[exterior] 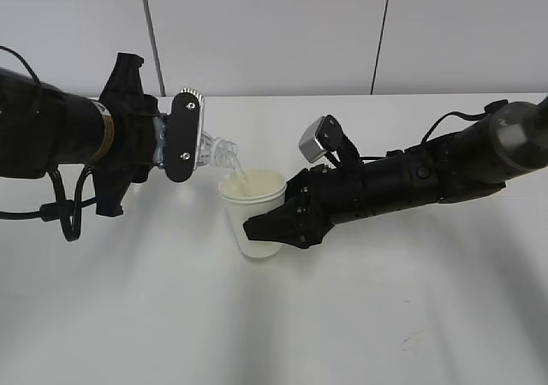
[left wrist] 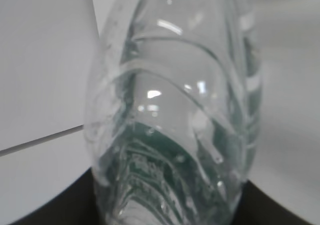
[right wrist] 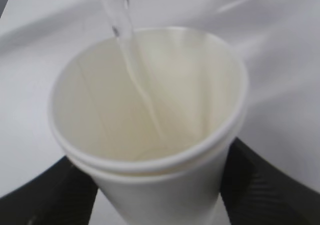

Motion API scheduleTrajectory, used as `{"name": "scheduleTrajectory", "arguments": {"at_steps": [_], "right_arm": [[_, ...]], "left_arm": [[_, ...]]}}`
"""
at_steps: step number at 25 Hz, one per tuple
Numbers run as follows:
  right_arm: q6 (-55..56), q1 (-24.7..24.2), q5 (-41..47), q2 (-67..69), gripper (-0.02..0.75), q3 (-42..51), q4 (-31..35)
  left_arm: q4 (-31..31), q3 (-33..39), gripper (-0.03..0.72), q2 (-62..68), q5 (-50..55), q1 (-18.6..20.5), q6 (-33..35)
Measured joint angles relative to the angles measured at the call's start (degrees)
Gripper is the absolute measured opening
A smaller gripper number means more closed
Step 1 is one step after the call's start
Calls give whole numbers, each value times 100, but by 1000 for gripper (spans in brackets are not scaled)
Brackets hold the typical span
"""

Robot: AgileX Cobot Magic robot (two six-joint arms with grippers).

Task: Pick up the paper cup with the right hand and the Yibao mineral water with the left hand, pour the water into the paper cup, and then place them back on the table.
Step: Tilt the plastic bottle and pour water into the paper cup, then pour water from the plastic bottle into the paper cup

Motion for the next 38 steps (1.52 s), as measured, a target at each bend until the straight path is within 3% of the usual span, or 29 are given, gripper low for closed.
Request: {"name": "scheduleTrajectory", "arguments": {"at_steps": [38], "right_arm": [[10, 0, 12, 0, 540, 0, -93]], "left_arm": [[407, 0, 340, 0, 136, 0, 0]]}}
